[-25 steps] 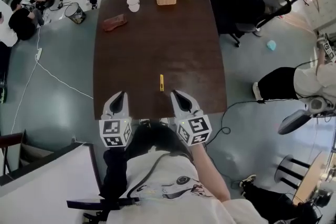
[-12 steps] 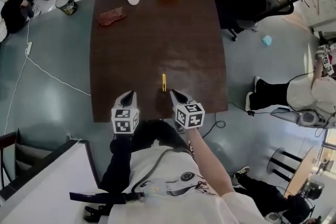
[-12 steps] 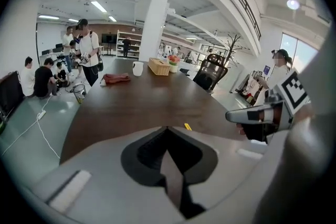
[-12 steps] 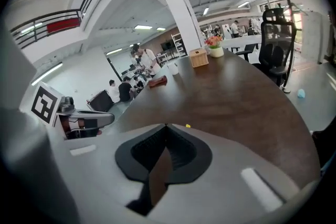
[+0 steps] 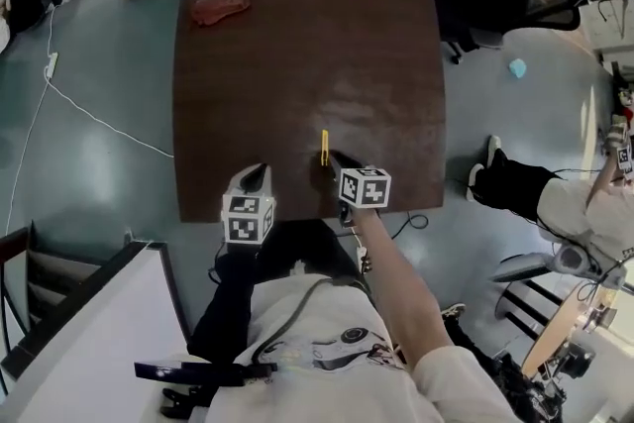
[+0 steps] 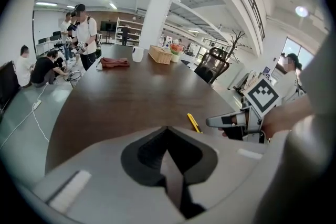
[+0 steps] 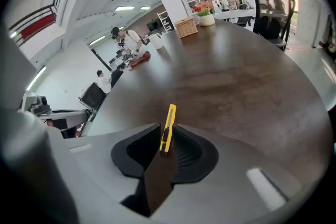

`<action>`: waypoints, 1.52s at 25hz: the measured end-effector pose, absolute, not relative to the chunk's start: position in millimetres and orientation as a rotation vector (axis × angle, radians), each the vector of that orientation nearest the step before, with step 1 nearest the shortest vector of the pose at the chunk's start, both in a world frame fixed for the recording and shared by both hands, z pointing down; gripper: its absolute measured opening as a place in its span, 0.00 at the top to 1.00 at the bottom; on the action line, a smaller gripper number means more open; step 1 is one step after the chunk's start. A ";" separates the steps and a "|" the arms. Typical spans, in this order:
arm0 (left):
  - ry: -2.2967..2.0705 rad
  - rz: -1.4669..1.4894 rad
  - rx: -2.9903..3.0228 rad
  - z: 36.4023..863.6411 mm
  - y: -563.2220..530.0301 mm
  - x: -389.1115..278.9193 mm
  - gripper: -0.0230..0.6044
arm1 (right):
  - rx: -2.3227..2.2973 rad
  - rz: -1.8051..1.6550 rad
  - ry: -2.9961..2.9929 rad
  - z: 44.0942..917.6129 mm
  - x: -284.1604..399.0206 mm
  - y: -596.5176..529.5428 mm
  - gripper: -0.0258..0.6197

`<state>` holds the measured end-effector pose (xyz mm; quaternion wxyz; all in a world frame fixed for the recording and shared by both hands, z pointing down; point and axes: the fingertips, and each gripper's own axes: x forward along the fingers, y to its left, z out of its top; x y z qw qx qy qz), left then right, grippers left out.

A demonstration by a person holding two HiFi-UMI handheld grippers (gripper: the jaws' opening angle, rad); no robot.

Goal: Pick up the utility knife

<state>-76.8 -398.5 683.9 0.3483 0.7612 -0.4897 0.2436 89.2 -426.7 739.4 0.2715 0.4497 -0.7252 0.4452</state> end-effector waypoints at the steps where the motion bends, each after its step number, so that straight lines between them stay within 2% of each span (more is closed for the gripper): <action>1: -1.264 0.639 1.960 688.1 -400.1 -76.4 0.97 | 1.209 1.205 -1.938 742.9 89.8 -427.4 0.85; 14: -1.203 0.686 1.888 708.4 -407.9 -78.2 0.97 | 1.142 1.212 -1.832 769.5 75.6 -418.7 0.82; 17: -1.206 0.674 1.886 705.0 -408.4 -80.1 0.97 | 1.158 1.170 -1.829 769.7 75.1 -417.6 0.87; 23: -1.217 0.670 1.883 701.8 -410.2 -83.3 0.97 | 1.165 0.849 -1.737 769.6 67.0 -415.6 0.87; 26: -1.216 0.679 1.887 700.9 -405.9 -83.8 0.97 | 1.120 0.639 -1.660 770.9 59.6 -413.8 0.91; 28: -1.215 0.681 1.886 700.8 -402.3 -84.0 0.97 | 1.089 0.540 -1.638 771.2 58.3 -414.2 0.88; 38: -1.234 0.597 1.949 681.7 -402.6 -86.8 0.97 | 1.268 0.703 -1.956 695.2 59.8 -415.0 0.88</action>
